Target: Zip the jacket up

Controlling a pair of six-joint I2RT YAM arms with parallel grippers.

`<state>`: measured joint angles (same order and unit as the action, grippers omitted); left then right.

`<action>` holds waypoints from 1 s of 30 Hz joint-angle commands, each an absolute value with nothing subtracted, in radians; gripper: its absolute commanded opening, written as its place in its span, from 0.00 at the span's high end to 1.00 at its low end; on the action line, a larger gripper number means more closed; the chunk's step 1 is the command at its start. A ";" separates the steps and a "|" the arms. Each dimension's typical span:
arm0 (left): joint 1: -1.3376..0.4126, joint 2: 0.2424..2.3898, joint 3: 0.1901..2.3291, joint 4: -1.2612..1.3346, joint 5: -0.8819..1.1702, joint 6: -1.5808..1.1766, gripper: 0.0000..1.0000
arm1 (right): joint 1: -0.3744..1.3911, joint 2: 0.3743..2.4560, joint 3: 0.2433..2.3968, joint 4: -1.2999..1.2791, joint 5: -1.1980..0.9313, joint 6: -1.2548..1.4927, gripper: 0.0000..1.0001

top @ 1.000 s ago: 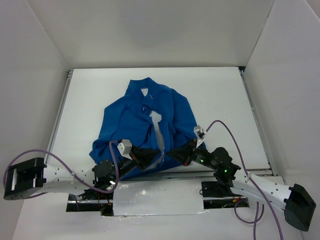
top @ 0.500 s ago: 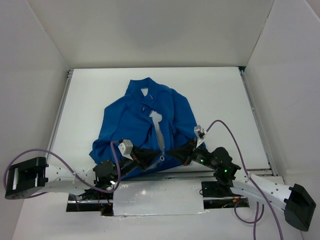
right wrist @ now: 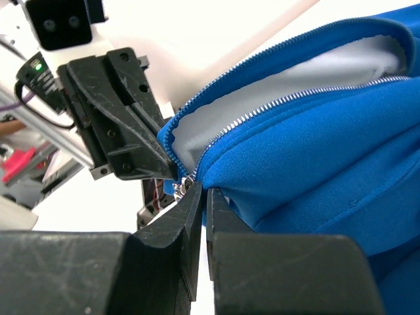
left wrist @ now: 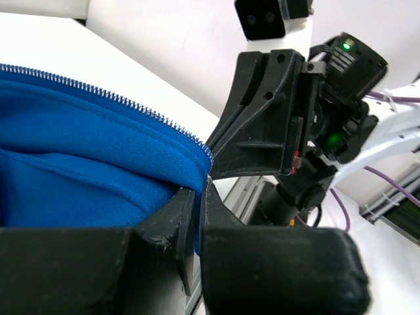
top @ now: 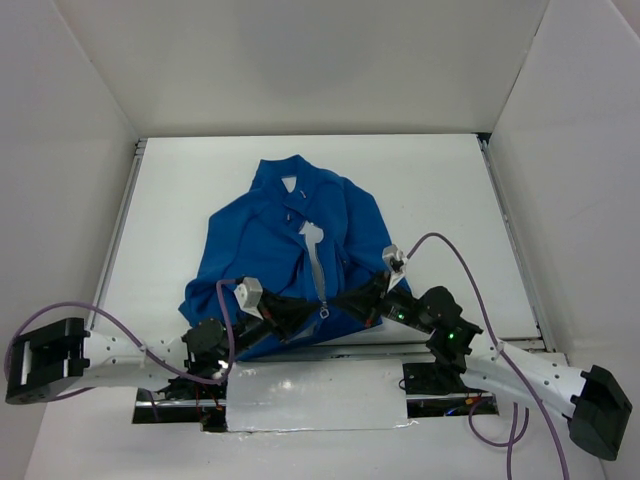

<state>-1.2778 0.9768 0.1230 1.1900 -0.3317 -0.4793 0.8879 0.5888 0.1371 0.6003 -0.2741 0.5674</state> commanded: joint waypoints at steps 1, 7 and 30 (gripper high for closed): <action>-1.261 0.919 0.114 1.204 -0.207 -0.506 1.00 | 0.890 0.603 0.228 0.574 -0.353 0.519 1.00; -1.177 0.847 0.127 1.025 -0.042 -0.514 1.00 | 0.874 0.637 0.279 0.503 -0.469 0.482 1.00; -1.115 0.945 0.061 1.094 -0.032 -0.589 1.00 | 0.864 0.750 0.305 0.390 -0.216 0.554 1.00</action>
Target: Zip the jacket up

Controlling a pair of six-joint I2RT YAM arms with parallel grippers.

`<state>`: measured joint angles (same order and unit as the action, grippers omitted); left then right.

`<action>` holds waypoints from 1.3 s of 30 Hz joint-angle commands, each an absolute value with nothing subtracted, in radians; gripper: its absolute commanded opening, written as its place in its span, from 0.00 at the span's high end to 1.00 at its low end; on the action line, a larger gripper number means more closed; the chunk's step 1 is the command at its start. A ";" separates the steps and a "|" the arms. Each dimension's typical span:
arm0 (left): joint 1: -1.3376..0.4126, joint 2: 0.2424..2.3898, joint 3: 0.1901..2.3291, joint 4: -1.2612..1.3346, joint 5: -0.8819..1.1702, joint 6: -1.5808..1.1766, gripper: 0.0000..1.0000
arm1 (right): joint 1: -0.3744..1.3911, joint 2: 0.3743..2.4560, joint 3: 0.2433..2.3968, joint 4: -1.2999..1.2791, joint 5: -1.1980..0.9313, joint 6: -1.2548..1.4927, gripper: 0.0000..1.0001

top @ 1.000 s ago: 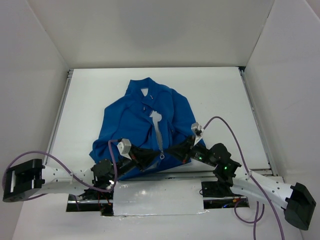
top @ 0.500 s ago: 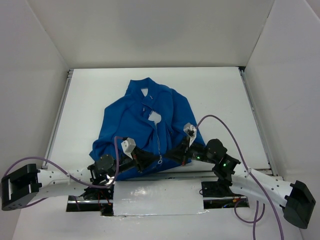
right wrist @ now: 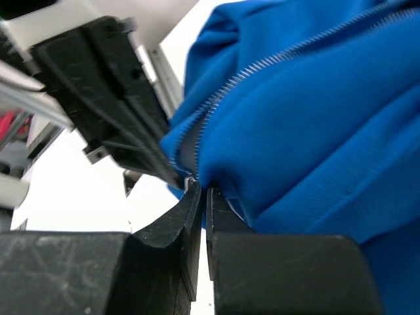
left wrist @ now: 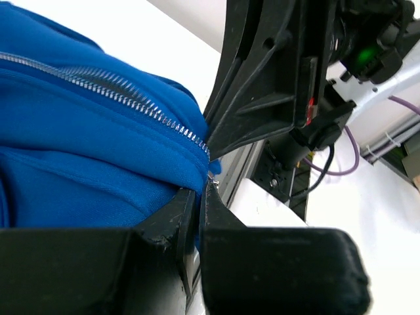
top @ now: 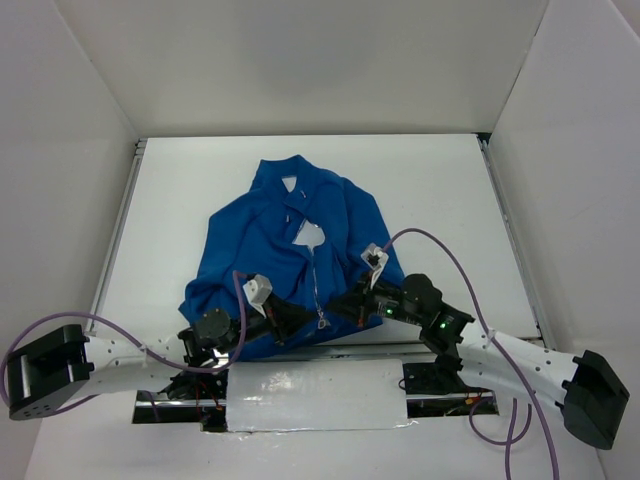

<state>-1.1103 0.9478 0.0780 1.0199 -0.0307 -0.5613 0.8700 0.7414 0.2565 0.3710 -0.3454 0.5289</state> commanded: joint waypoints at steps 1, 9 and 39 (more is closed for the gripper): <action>-1.114 0.945 0.060 1.092 -0.046 -0.592 1.00 | 0.859 0.755 0.302 0.384 -0.184 0.566 1.00; -1.034 1.044 0.097 1.135 0.021 -0.612 1.00 | 0.831 0.835 0.333 0.443 -0.230 0.589 1.00; -0.985 1.167 0.078 1.304 0.126 -0.653 1.00 | 0.818 0.677 0.388 0.246 -0.264 0.592 0.35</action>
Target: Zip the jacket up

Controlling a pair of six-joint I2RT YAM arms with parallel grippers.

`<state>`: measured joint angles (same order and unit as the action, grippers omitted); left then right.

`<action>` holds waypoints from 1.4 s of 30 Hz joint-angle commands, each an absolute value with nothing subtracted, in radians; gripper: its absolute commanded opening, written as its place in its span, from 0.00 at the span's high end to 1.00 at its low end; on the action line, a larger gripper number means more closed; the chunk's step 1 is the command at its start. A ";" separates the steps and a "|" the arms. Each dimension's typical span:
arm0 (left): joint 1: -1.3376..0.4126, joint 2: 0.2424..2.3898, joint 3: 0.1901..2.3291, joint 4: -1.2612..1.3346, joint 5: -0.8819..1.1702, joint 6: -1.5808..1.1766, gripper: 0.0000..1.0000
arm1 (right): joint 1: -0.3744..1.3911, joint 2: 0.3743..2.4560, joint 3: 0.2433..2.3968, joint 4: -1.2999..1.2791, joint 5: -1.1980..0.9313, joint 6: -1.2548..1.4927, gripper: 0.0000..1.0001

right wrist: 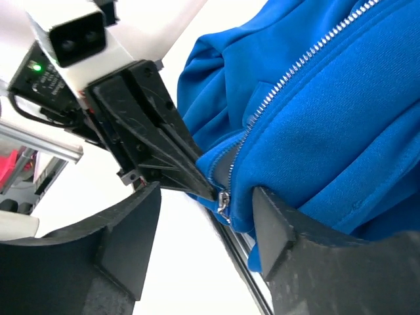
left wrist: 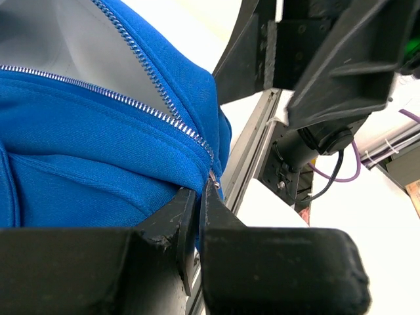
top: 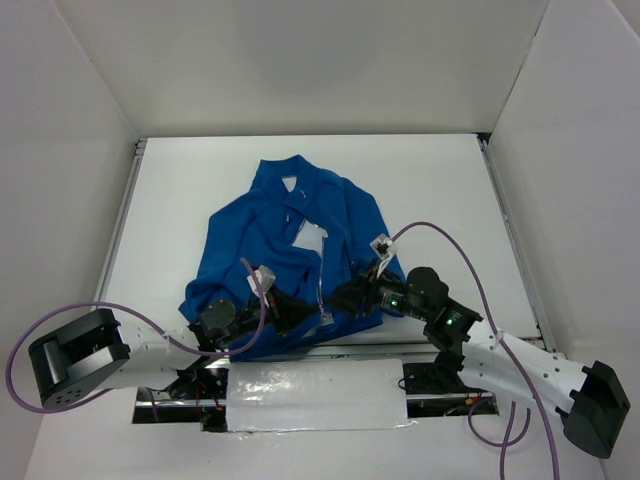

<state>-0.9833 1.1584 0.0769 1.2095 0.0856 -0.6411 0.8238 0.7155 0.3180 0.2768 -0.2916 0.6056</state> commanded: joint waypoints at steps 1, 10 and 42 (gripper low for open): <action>-0.985 1.166 0.081 1.302 0.127 -0.655 1.00 | 0.818 0.658 0.399 0.233 -0.268 0.588 0.34; -0.985 1.129 0.089 1.261 0.126 -0.644 1.00 | 0.819 0.600 0.319 0.204 -0.331 0.604 0.10; -0.985 1.161 0.115 1.292 0.161 -0.664 1.00 | 0.946 0.759 0.060 0.644 -0.299 0.707 0.28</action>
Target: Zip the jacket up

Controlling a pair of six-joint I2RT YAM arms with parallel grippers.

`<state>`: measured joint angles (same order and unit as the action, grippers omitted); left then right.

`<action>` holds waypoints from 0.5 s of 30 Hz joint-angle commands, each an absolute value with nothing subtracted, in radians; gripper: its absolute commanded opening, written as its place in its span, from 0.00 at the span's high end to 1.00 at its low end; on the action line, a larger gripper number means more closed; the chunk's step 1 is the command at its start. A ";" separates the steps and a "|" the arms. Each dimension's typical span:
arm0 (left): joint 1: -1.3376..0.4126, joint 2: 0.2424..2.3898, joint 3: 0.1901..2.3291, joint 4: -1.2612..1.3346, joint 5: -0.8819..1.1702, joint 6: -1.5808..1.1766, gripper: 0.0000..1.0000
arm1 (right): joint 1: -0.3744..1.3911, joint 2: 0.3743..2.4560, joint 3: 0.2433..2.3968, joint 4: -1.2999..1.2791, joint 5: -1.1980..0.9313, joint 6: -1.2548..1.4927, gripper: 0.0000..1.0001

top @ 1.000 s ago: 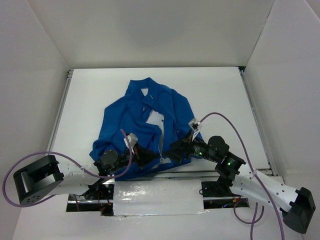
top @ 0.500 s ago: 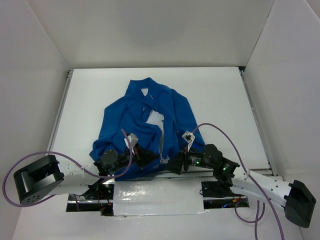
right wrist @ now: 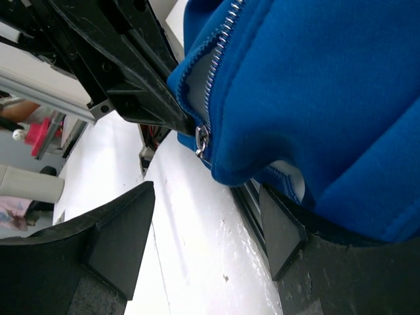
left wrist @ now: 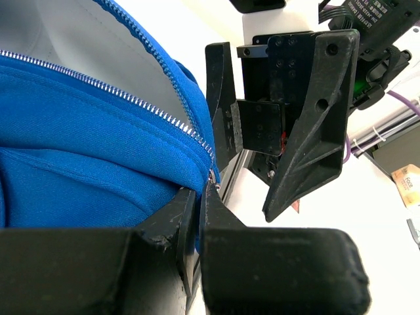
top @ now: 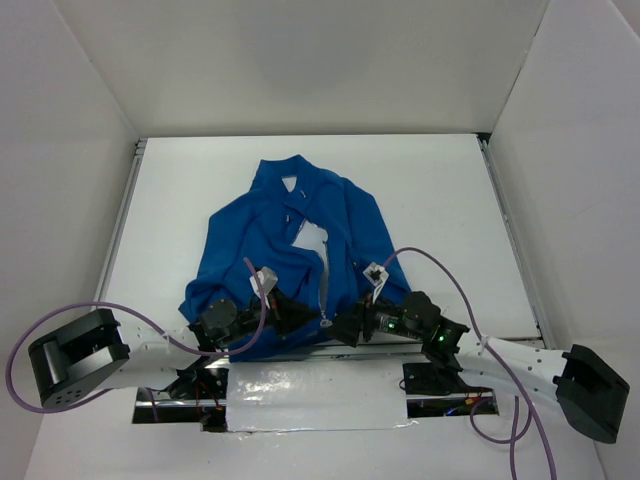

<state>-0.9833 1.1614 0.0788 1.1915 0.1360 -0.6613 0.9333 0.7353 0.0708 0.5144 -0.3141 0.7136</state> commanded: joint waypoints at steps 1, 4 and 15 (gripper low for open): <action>-0.985 1.163 0.117 1.290 0.161 -0.664 1.00 | 0.950 0.771 0.060 0.673 -0.301 0.709 0.29; -0.985 1.166 0.118 1.296 0.161 -0.666 1.00 | 0.965 0.817 0.069 0.706 -0.301 0.713 0.29; -0.985 1.175 0.118 1.308 0.160 -0.664 1.00 | 1.009 0.887 0.054 0.816 -0.276 0.747 0.39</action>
